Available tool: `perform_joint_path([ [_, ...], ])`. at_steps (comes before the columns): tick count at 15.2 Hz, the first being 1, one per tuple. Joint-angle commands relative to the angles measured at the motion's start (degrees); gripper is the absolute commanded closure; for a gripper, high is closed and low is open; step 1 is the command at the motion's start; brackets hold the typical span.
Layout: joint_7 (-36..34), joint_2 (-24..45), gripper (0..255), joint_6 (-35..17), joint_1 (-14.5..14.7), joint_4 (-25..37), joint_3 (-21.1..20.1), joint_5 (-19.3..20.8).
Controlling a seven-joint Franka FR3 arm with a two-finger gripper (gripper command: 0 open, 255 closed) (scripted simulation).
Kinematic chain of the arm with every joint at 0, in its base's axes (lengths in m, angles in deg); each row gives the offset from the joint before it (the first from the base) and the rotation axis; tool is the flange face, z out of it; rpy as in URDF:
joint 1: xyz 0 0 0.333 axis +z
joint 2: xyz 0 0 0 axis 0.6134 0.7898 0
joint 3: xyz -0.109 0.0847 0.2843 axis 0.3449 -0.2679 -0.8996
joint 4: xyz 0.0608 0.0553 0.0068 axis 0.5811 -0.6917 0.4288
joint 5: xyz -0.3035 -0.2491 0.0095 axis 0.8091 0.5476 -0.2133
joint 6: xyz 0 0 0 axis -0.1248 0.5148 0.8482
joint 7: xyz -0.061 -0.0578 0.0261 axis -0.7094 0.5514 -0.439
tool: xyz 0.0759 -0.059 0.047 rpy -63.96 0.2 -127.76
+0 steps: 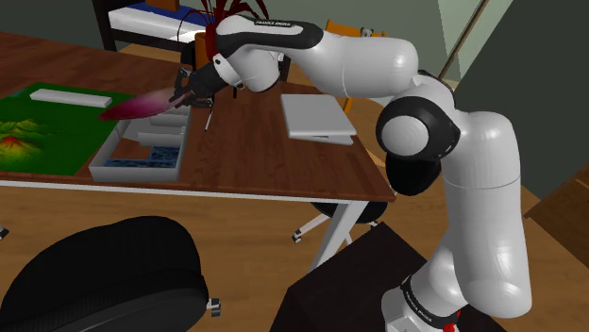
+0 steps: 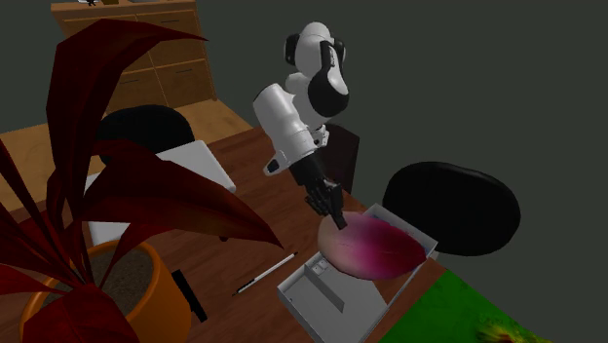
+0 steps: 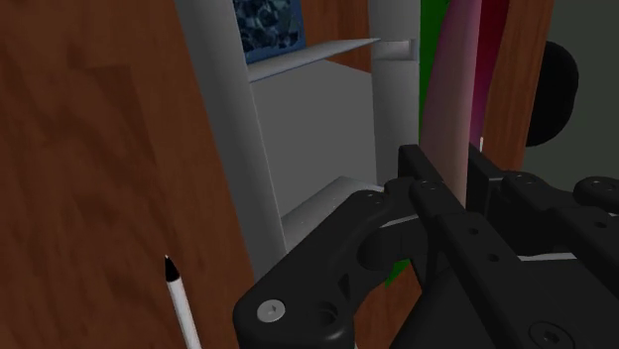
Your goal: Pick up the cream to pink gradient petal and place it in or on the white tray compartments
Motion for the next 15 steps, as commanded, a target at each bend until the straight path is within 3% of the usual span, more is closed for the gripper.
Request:
perform_joint_path([
  [1, 1.07, 0.37, 255, -0.76, -0.12, -0.61, -0.34, -0.68],
  [8, 5.2, 2.21, 255, -3.48, -0.69, -2.53, -1.77, -3.41],
  [15, 5.2, 2.21, 255, -3.47, -0.69, -2.53, -1.76, -3.41],
])
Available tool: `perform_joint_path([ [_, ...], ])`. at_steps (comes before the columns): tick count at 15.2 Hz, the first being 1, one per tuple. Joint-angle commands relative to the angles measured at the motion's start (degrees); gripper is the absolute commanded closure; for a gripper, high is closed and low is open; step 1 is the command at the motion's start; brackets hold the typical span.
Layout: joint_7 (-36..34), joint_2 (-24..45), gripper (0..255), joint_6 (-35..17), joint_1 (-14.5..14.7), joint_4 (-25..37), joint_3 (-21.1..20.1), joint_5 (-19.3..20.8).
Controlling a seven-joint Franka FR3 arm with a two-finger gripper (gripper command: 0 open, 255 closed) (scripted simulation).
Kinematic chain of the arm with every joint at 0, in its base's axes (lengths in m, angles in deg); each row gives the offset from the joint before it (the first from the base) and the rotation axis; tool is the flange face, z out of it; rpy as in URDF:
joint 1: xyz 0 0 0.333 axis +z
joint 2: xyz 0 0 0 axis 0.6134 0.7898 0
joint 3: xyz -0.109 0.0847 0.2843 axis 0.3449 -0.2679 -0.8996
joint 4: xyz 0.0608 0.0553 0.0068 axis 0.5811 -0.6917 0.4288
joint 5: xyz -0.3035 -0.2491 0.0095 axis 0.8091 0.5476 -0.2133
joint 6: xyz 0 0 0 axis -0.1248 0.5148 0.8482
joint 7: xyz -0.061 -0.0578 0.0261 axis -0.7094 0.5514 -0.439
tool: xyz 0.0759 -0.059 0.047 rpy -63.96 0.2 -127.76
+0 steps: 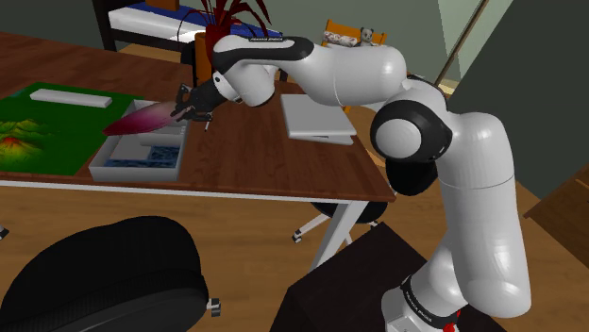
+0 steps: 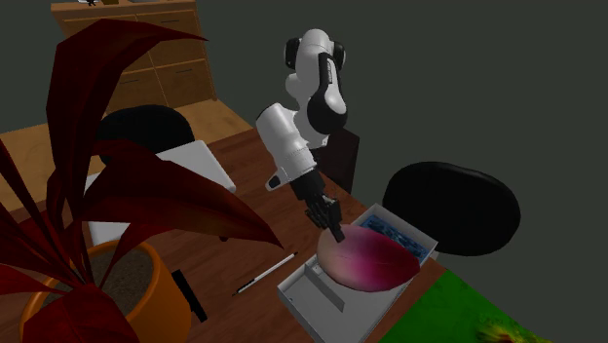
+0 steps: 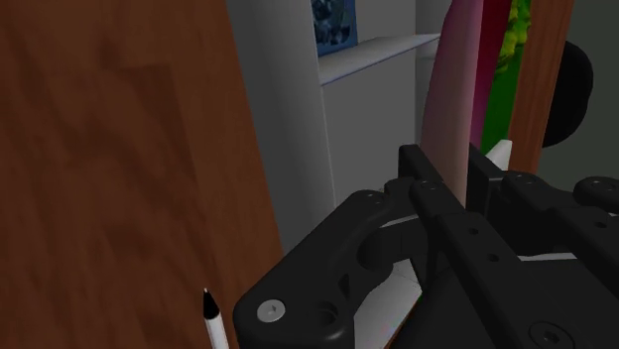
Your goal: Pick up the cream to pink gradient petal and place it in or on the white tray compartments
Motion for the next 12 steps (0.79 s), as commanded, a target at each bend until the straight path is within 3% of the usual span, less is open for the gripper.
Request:
perform_joint_path([
  [1, 0.0, 0.1, 255, 0.06, 0.0, -0.03, 0.0, 0.05],
  [2, 0.01, 0.16, 0, 0.06, -0.01, 0.02, 0.0, 0.04],
  [7, 0.0, 0.1, 0, 0.06, 0.0, -0.03, 0.0, 0.05],
  [12, 1.34, -7.16, 0, 2.06, -1.14, -6.95, 0.98, 0.33],
])
